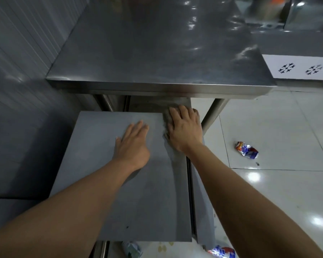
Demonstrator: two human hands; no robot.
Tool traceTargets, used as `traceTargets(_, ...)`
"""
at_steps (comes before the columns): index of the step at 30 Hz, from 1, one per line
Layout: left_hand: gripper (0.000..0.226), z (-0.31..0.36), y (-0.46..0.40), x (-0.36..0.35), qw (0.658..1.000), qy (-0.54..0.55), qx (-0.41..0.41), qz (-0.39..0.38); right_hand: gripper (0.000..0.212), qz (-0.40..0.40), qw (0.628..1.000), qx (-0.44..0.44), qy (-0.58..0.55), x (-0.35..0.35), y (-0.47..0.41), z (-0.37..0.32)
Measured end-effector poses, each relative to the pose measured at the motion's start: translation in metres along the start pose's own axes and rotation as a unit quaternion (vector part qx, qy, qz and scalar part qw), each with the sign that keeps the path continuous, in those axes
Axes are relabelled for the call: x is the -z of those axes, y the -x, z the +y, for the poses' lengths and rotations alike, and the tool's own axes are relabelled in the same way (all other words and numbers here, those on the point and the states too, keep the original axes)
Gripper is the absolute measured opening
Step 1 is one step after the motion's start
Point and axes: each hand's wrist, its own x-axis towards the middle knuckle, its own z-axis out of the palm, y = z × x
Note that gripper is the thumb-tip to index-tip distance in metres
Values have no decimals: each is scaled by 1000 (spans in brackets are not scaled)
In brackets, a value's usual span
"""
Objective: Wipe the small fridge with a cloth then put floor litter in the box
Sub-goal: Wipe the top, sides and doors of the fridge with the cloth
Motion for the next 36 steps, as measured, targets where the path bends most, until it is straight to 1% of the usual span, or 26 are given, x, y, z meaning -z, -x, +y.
traceTargets(2, 77, 1, 0, 2, 1000, 4, 1, -3, 68, 15, 1000, -8, -21, -5, 34, 0)
traceTargets(4, 76, 1, 0, 1, 1000, 7, 2, -2, 73, 12, 997, -59, -42, -12, 61, 2)
traceTargets(6, 69, 0, 1, -1, 1000, 4, -4, 9, 70, 4, 988, -140, -65, -17, 71, 3)
traceTargets(8, 61, 0, 1, -3, 1000, -10, -6, 26, 66, 11, 981, -175, -88, -16, 58, 7)
traceTargets(11, 57, 1, 3, -9, 998, -31, -7, 47, 63, 19, 976, -159, -151, -8, 20, 25)
traceTargets(14, 58, 3, 3, -13, 997, -41, -4, 60, 51, 0, 970, -134, -202, -1, -11, 46)
traceTargets(16, 58, 3, 2, -13, 997, -49, -1, 58, 47, -5, 966, -129, -224, 0, -14, 49)
traceTargets(20, 59, 4, 3, -11, 998, -47, 5, 44, 53, 34, 956, -147, -252, -2, 20, 39)
traceTargets(23, 59, 6, 3, -9, 998, -45, 13, 34, 55, 48, 957, -170, -228, -4, 75, 28)
traceTargets(25, 60, 7, 4, -6, 999, -46, 13, 21, 56, 42, 966, -176, -186, -7, 115, 18)
traceTargets(27, 61, 8, 9, -5, 999, -51, -4, 12, 58, 30, 970, -189, -152, -9, 137, 11)
traceTargets(30, 60, 11, 37, -14, 997, -57, -43, 27, 61, 3, 971, -196, -136, -7, 112, 14)
traceTargets(33, 57, 19, 74, -34, 991, -85, -66, 81, 63, -39, 967, -196, -159, 1, 61, 24)
traceTargets(34, 57, 22, 81, -39, 990, -90, -64, 87, 64, -49, 963, -198, -174, 4, 52, 26)
traceTargets(36, 59, 27, 85, -45, 993, -77, -45, 71, 65, -52, 964, -193, -176, 6, 54, 26)
